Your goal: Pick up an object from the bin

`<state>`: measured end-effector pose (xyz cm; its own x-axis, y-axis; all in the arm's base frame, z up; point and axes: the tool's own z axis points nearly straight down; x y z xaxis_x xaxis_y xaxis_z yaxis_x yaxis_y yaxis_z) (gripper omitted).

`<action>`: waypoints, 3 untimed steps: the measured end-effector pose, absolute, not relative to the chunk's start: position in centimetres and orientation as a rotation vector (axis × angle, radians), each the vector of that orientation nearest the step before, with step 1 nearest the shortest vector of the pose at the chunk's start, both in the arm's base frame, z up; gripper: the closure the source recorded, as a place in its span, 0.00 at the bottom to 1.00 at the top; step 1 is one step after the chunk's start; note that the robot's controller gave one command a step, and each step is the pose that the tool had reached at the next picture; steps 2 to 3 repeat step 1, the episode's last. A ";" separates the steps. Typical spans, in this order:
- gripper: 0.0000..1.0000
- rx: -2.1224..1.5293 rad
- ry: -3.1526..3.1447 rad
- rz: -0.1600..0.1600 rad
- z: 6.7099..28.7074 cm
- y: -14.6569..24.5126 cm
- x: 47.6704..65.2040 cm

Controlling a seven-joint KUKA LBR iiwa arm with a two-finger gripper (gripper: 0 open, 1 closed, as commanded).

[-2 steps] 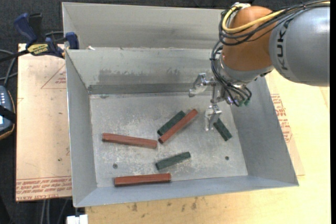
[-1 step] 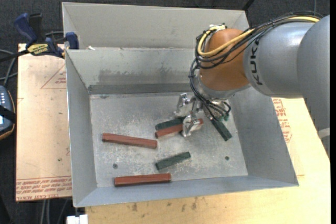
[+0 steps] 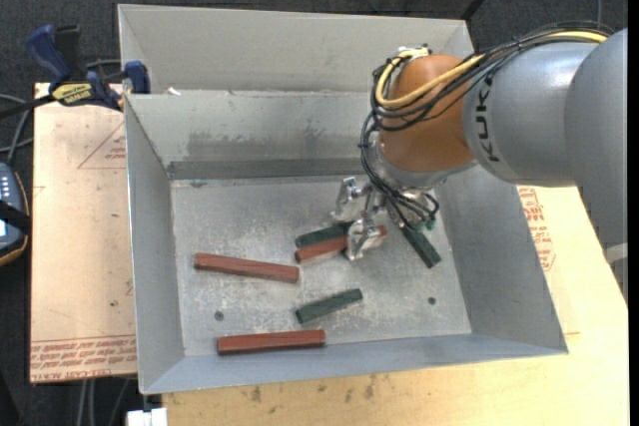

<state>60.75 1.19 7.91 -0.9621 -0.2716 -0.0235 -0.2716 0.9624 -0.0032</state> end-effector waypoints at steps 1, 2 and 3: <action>1.00 -0.466 3.099 0.000 24.0 0.9 59.4; 1.00 -0.466 3.099 0.000 24.0 0.9 59.4; 1.00 -0.466 3.099 0.000 24.0 0.9 59.4</action>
Offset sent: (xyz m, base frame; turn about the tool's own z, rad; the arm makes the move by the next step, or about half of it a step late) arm 0.0000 0.0000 0.0000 0.0000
